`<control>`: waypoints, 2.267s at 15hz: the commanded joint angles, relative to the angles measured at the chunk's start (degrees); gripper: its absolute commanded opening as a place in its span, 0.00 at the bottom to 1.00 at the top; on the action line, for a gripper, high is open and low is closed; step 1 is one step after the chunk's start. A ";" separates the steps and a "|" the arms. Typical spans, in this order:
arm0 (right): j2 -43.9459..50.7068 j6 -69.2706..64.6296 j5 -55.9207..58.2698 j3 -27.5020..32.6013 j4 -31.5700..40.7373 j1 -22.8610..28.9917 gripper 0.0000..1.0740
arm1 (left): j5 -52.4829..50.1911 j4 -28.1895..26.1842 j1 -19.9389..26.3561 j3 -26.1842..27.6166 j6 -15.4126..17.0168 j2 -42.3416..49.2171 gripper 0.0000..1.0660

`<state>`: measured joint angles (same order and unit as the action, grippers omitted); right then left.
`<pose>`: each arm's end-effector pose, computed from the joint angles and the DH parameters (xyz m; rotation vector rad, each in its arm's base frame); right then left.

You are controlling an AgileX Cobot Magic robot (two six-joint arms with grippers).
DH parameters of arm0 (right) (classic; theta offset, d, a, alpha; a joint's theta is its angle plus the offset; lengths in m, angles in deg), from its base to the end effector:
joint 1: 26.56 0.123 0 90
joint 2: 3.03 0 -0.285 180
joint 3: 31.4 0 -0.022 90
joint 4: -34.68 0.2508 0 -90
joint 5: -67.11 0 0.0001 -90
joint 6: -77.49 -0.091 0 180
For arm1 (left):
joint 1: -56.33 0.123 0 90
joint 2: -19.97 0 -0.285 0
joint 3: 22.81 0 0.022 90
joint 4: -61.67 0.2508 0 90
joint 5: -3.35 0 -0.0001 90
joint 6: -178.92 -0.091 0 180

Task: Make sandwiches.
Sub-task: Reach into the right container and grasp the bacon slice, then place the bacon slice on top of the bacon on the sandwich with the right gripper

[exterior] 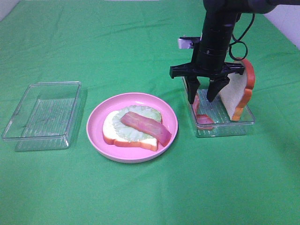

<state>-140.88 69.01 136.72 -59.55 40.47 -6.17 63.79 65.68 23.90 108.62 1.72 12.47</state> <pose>0.4244 0.1669 0.1598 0.2704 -3.1143 -0.1485 -0.0016 0.0076 0.2779 0.5198 1.9777 -0.3027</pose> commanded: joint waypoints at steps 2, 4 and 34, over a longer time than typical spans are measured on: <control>-0.40 -0.29 2.46 -0.40 -0.80 0.06 0.25 | -0.69 -0.46 -0.11 -0.11 -0.11 1.09 0.55; -0.40 -0.29 2.52 -0.40 -0.74 0.06 0.12 | -0.69 -0.46 -0.11 -0.11 -0.11 1.09 0.55; 15.81 11.17 -1.09 -0.34 20.11 12.20 0.00 | -0.69 -0.46 -0.11 -0.11 -0.11 1.09 0.55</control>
<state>-124.49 79.50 136.09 -59.55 60.12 5.81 63.79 65.68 23.90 108.62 1.72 12.47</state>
